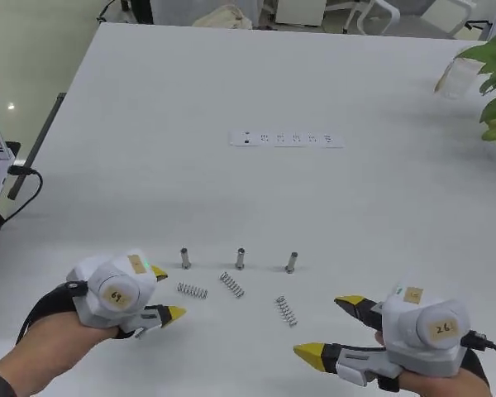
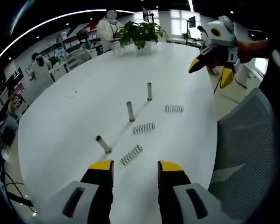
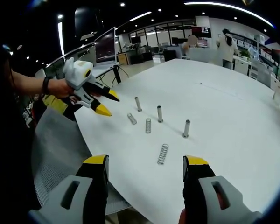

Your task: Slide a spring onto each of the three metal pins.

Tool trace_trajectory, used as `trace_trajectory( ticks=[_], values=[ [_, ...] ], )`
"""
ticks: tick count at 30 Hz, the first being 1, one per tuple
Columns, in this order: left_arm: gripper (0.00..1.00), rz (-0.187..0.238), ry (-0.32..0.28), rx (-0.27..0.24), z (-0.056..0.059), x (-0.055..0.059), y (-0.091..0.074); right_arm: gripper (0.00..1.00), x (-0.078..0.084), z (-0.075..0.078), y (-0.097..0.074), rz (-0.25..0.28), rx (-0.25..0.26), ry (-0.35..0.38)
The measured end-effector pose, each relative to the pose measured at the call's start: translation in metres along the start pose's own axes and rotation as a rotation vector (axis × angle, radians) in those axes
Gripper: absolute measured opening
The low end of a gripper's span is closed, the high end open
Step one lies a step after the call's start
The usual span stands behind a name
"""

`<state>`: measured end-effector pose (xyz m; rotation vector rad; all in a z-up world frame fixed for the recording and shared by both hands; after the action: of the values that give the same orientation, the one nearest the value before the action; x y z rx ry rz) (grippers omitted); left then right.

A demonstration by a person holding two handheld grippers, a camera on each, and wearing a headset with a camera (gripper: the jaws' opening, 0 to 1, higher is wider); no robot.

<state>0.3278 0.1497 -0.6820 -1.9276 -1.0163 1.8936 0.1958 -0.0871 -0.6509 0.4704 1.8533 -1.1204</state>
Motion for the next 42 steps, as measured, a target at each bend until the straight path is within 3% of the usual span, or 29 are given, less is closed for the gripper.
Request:
trace_trajectory(
  ticks=[19,30,42],
  values=[
    [0.25,-0.032,0.033,0.048,0.0,0.0,0.033,0.63,0.007,0.003,-0.009,-0.011,0.021,0.015],
    [0.23,-0.084,0.032,0.082,0.001,0.013,0.054,0.63,0.007,0.0,-0.008,-0.007,0.021,0.019],
    [0.21,-0.108,-0.005,0.085,-0.004,0.019,0.061,0.63,0.01,0.002,-0.013,-0.01,0.031,0.025]
  ],
)
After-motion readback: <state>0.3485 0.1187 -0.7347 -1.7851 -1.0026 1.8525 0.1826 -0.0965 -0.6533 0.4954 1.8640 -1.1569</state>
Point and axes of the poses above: the centre of the closed fingertips' face, and the gripper's own axes: y roughly forward along the fingers, z roughly to its right, x roughly out of its underside, the point moved 6 cm from there along -y, roughly backward along the fingers, and after that the axes turned 8 degrees about z, right-handed, at the moved point
